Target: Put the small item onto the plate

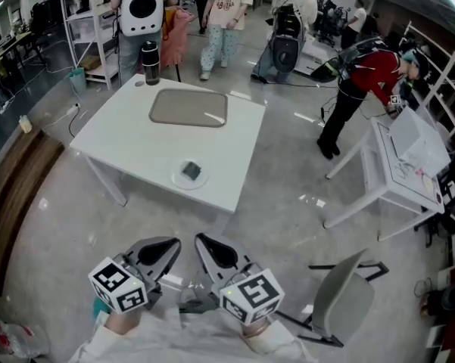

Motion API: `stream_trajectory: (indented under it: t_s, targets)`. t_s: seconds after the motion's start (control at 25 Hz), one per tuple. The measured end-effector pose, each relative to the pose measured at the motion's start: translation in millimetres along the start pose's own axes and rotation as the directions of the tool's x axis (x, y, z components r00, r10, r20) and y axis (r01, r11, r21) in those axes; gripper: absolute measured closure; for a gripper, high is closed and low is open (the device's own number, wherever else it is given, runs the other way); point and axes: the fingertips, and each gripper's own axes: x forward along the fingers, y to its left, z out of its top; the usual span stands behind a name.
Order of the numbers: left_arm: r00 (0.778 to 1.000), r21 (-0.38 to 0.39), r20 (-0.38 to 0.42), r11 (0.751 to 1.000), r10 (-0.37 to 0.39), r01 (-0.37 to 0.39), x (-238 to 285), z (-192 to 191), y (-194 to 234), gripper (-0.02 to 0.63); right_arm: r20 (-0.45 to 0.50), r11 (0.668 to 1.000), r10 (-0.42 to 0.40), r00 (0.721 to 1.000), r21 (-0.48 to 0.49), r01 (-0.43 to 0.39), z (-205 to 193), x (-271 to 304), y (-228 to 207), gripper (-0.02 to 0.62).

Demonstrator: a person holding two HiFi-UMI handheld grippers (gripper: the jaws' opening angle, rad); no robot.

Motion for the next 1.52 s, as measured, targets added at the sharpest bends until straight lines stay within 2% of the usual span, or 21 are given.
stream_trajectory:
  t_s: [0.2, 0.32, 0.64, 0.8, 1.04, 1.24, 1.52]
  targets:
    - [0.999, -0.043, -0.028, 0.998, -0.041, 0.039, 12, -8, 20, 0.595, -0.032, 1.000, -0.024, 0.999, 0.019, 0.025, -11, 18, -13, 0.580]
    - [0.997, -0.095, -0.044, 0.994, -0.058, 0.054, 19, -18, 30, 0.595, -0.066, 0.998, -0.025, 0.997, 0.052, 0.028, -25, 25, -22, 0.580]
    - [0.997, -0.181, -0.079, 0.983, -0.002, -0.012, 52, -21, 85, 0.596, -0.137, 0.995, 0.040, 0.990, 0.092, -0.028, -40, 71, -69, 0.580]
    - [0.994, -0.159, -0.108, 0.987, -0.011, -0.007, 81, -6, 116, 0.597, -0.153, 0.996, 0.038, 0.988, 0.087, -0.025, -33, 100, -110, 0.580]
    - [0.994, -0.148, -0.107, 0.989, 0.015, -0.031, 127, 25, 163, 0.596, -0.171, 0.998, 0.045, 0.984, 0.060, -0.035, -12, 144, -164, 0.580]
    - [0.997, -0.186, -0.064, 0.982, 0.033, -0.044, 152, 47, 191, 0.597, -0.190, 0.996, 0.074, 0.979, 0.063, -0.063, -4, 172, -194, 0.580]
    - [0.993, -0.167, -0.087, 0.982, 0.076, -0.090, 178, 54, 223, 0.596, -0.208, 0.994, 0.099, 0.973, 0.059, -0.088, -2, 197, -226, 0.580]
